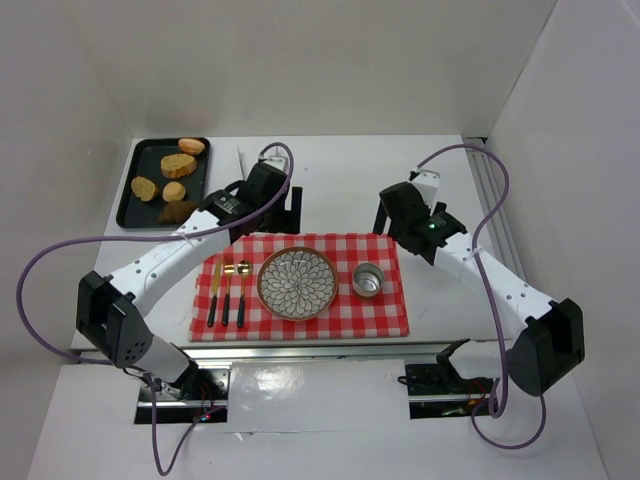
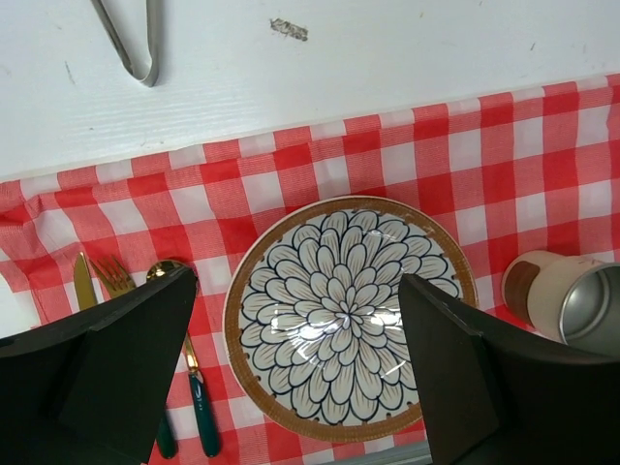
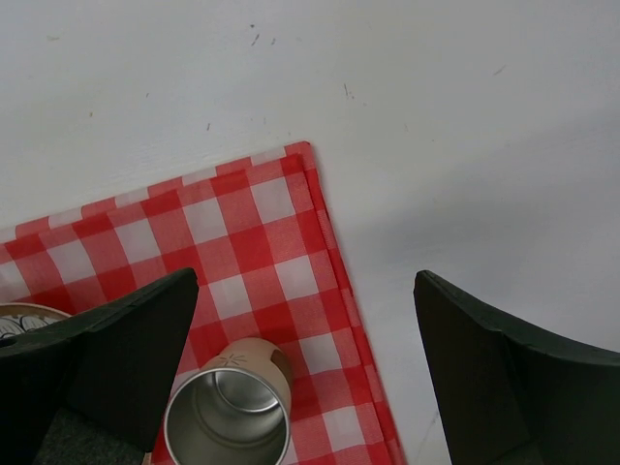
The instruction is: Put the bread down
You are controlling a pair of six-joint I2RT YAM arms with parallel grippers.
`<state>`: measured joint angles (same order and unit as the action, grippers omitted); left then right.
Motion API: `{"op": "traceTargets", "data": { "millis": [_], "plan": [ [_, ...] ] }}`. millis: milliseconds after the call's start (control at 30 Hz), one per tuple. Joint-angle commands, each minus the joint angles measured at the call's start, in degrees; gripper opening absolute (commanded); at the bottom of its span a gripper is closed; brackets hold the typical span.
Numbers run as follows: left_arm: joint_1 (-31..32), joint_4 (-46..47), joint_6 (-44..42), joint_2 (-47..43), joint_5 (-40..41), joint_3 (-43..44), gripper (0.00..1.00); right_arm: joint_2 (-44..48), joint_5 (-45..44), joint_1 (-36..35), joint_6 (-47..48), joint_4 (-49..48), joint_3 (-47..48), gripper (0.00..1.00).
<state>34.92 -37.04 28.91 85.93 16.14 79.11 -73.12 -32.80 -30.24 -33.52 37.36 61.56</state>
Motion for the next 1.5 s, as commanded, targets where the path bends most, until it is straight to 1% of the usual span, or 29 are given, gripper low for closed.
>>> {"op": "traceTargets", "data": {
  "millis": [0,100,133,200,300,333,367,467,533,567,600,667,700,733,800,867,933,1100,1167,1200,1333,1467],
  "plan": [
    [0.2,3.4,0.6,-2.7,2.0,-0.8,0.99,2.5,-1.3,-0.4,0.3,-0.9,-0.7,1.0],
    [-1.0,0.5,0.6,0.1,2.0,3.6,0.99,3.1,-1.3,-0.4,0.3,-0.9,-0.7,1.0],
    [-1.0,-1.8,-0.4,1.1,2.0,4.6,0.99,3.1,-1.3,-0.4,0.3,-0.9,-0.7,1.0],
    [-1.5,-1.8,-2.3,3.1,1.1,5.4,0.99,3.6,-1.3,-0.4,0.3,-0.9,-0.7,1.0],
    [-2.8,-1.0,-2.9,5.0,2.8,6.0,0.99,3.6,-0.8,-0.4,0.3,-0.9,-0.2,1.0],
    [-4.1,-1.0,-2.9,7.6,4.1,7.7,0.99,4.1,-0.3,-0.4,0.3,-0.9,-0.2,1.0],
    [-4.2,-1.6,-2.9,9.1,4.7,8.5,0.99,4.1,-0.3,-0.4,0.3,-0.9,-0.2,1.0],
    [-8.0,-1.6,-2.9,14.7,4.2,12.1,0.99,4.8,1.0,-0.4,0.8,-3.3,-1.4,1.0],
    [-9.7,-1.6,-2.3,17.4,3.5,14.8,0.99,4.8,1.0,-0.4,1.3,-3.3,-1.4,1.0],
    [-10.6,-1.6,-1.7,20.1,2.9,15.9,0.99,4.3,1.0,-0.4,1.3,-3.3,-1.4,1.0],
    [-12.6,-1.6,-1.7,21.4,2.3,16.8,0.99,3.7,1.0,-0.4,1.3,-3.3,-0.9,1.0],
    [-14.3,-1.6,-0.9,24.0,1.1,19.8,0.99,3.1,1.0,-0.4,1.3,-2.7,-0.3,1.0],
    [-15.5,-1.6,-0.9,27.0,1.1,20.9,0.99,2.5,1.0,-0.4,1.3,-2.7,-0.3,1.0],
    [-15.5,-1.6,-0.9,28.5,1.1,23.1,0.99,2.5,1.0,-0.4,1.3,-2.1,-0.3,1.0],
    [-17.1,-1.1,-0.1,30.9,0.5,24.2,0.99,1.8,1.0,-0.4,1.3,-2.1,0.4,1.0],
    [-17.6,1.8,0.6,31.7,-0.1,23.5,0.99,1.8,1.0,-0.4,1.9,-2.6,0.4,1.0],
    [-18.2,1.8,1.1,34.3,-0.1,24.5,0.99,0.3,1.0,-0.4,1.9,-3.2,0.9,1.0],
    [-20.2,1.1,1.2,41.0,-0.8,31.3,0.99,-1.1,1.0,-0.4,1.9,-2.6,2.9,1.0],
    [-20.2,-1.6,0.6,43.7,-0.8,35.8,0.99,-1.1,1.0,-0.4,1.9,-2.6,2.9,1.0],
    [-20.2,-2.3,0.6,46.3,0.2,37.0,0.99,-1.1,1.0,-0.4,1.9,-2.6,2.9,1.0],
    [-22.0,-2.9,1.7,49.9,-0.3,39.9,0.99,-1.7,1.0,-0.4,2.4,-2.6,2.9,1.0],
    [-22.5,-2.9,1.7,53.4,-0.4,43.4,0.99,-3.0,1.0,-0.4,2.4,-3.2,2.9,1.0]
  ]
}}
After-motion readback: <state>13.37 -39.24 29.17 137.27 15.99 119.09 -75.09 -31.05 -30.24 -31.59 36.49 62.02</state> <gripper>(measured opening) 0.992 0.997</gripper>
